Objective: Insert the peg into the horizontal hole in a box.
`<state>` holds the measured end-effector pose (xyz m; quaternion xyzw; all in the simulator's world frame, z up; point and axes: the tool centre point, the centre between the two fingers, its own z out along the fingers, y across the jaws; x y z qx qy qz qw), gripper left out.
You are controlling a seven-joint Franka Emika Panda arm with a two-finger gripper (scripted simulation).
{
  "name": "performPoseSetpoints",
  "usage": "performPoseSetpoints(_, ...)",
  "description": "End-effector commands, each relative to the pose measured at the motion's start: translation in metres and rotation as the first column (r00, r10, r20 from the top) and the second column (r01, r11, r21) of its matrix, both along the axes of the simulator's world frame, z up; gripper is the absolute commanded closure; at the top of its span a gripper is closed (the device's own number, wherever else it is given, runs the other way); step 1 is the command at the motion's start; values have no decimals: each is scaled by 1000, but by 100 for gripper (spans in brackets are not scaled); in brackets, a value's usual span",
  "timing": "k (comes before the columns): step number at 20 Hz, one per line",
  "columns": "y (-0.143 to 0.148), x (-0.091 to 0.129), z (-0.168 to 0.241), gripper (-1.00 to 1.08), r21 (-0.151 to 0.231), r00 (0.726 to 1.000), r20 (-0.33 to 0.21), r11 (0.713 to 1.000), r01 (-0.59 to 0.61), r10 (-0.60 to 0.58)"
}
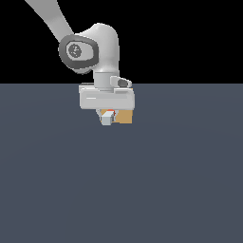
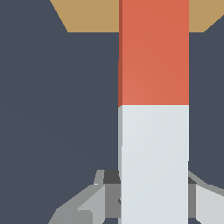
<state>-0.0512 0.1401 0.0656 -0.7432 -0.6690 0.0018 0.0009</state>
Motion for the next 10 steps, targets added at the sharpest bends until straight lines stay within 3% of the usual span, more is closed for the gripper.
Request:
performPoseSetpoints(1, 2, 0, 0, 108, 0, 1000, 1, 1000, 0, 0)
performPoseSetpoints(10, 49, 5, 2, 108, 2, 1000, 3, 1000, -1, 1)
